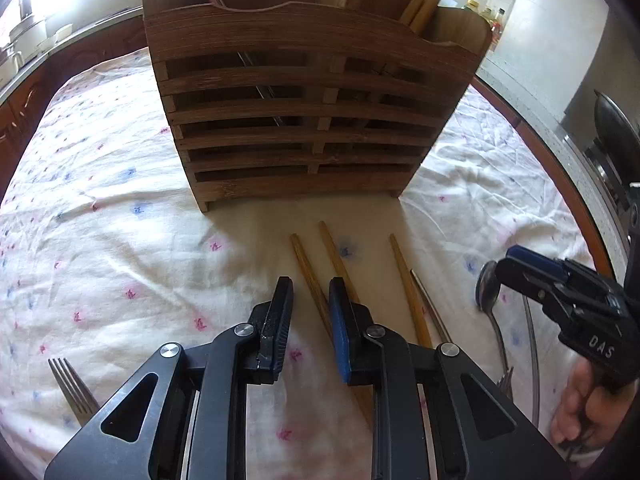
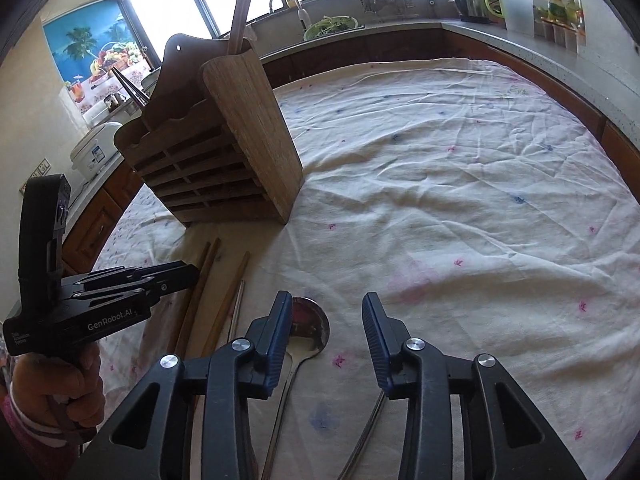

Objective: Organize utensils
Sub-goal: 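Grasp a wooden chopstick with the left tool while the right tool grasps the steel spoon, then lift the chopstick and spoon and carry both above the wooden holder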

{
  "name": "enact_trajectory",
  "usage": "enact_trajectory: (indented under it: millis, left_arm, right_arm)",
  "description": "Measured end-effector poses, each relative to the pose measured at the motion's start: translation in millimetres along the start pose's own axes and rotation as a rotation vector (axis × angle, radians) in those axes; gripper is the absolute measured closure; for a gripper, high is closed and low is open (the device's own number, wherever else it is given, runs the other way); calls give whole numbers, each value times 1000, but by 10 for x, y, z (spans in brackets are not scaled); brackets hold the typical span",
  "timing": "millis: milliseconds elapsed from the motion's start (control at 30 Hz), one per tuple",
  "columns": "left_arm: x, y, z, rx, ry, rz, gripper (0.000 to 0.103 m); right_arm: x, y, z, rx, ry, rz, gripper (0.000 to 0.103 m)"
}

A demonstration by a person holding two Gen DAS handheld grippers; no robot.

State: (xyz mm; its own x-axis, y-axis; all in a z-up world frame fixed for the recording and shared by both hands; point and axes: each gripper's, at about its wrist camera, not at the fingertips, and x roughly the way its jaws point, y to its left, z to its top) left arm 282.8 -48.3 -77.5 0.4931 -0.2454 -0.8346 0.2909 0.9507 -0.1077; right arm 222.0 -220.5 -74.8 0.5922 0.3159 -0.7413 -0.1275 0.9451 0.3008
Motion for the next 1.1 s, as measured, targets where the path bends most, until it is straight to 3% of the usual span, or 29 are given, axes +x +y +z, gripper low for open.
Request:
enact_trajectory:
  millis: [233,400,467,500,600,833,1100]
  left_arm:
    - [-28,56,18,13,44,-25,88]
    - [21,-35,62,43,35,5,88]
    - [34,-87,54,65,27,23,89]
    - [37,-112,45,80,21,36,91]
    - [23,-145,12,99,12,49,94]
    - [-201,-133,-130,64,-32,9,98]
    - [-933,-39,-198,12,-174,-45,98]
  right_arm:
    - [126,55,27,-34,36,8,66]
    - [205,161,56,-99,47,-8,66]
    - [217,191,60,-120,51,-16,80]
    - [222,199,58,-125,56,-13,92]
    - [179,184,47,-105,49,16,99]
    - [-242,109,56,-45,-48,18,101]
    - [-825,101,134,-18,-191,0,101]
